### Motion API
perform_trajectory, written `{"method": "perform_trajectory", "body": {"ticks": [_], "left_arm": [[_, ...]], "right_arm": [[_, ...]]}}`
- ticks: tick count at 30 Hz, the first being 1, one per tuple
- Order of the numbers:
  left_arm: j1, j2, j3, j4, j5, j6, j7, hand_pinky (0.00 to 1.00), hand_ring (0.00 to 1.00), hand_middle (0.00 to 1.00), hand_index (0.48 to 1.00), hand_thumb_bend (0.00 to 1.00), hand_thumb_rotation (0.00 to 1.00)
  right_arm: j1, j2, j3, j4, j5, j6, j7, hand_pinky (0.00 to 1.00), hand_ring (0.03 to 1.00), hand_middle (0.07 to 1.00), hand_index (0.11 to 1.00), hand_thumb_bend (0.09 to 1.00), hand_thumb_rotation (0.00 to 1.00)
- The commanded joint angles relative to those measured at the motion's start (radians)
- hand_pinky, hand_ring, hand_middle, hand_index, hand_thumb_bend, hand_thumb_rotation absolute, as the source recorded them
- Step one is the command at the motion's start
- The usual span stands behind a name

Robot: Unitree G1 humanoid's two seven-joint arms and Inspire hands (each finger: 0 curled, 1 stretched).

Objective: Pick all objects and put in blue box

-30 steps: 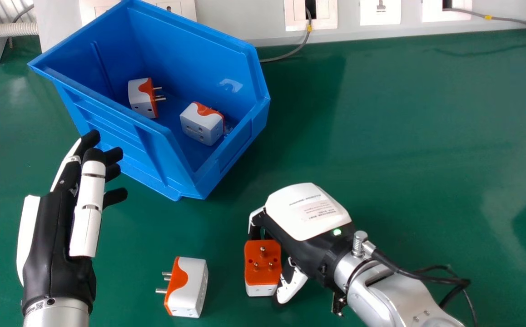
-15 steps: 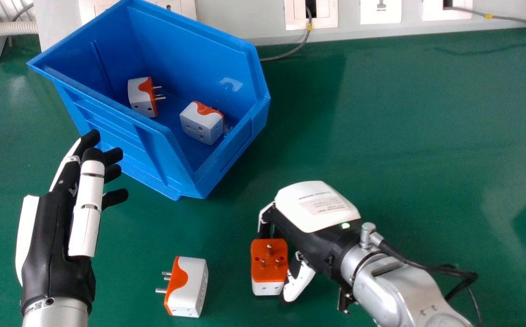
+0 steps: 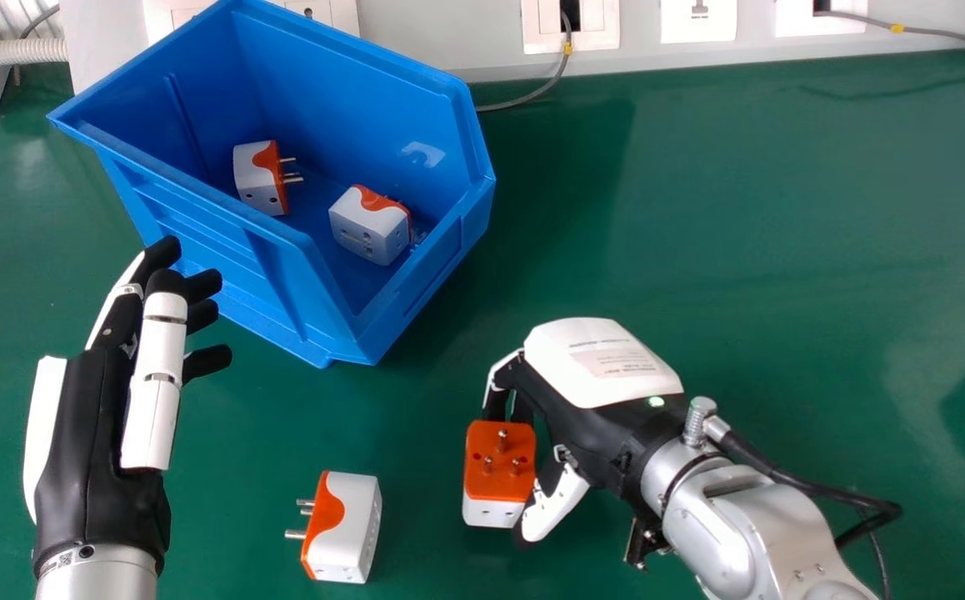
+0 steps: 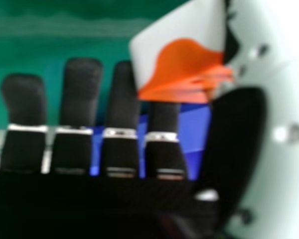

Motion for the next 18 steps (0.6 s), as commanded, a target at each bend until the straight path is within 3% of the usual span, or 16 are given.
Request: {"method": "perform_trajectory", "body": {"ticks": [1, 18], "left_arm": [[-0.005, 0.003, 0.008, -0.028, -0.005, -0.002, -0.001, 0.74, 0.84, 0.83, 0.893, 0.29, 0.95], [-0.013, 0.014, 0.025, -0.003, -0.016, -0.014, -0.009, 0.74, 0.84, 0.83, 0.889, 0.29, 0.94]], "right_arm": [[-0.008, 0.011, -0.023, -0.037, 0.012, 0.006, 0.004, 0.20, 0.352, 0.458, 0.523, 0.505, 0.00], [0.009, 0.038, -0.115, -0.140, 0.088, 0.081, -0.001, 0.25, 0.392, 0.505, 0.553, 0.486, 0.00]]}}
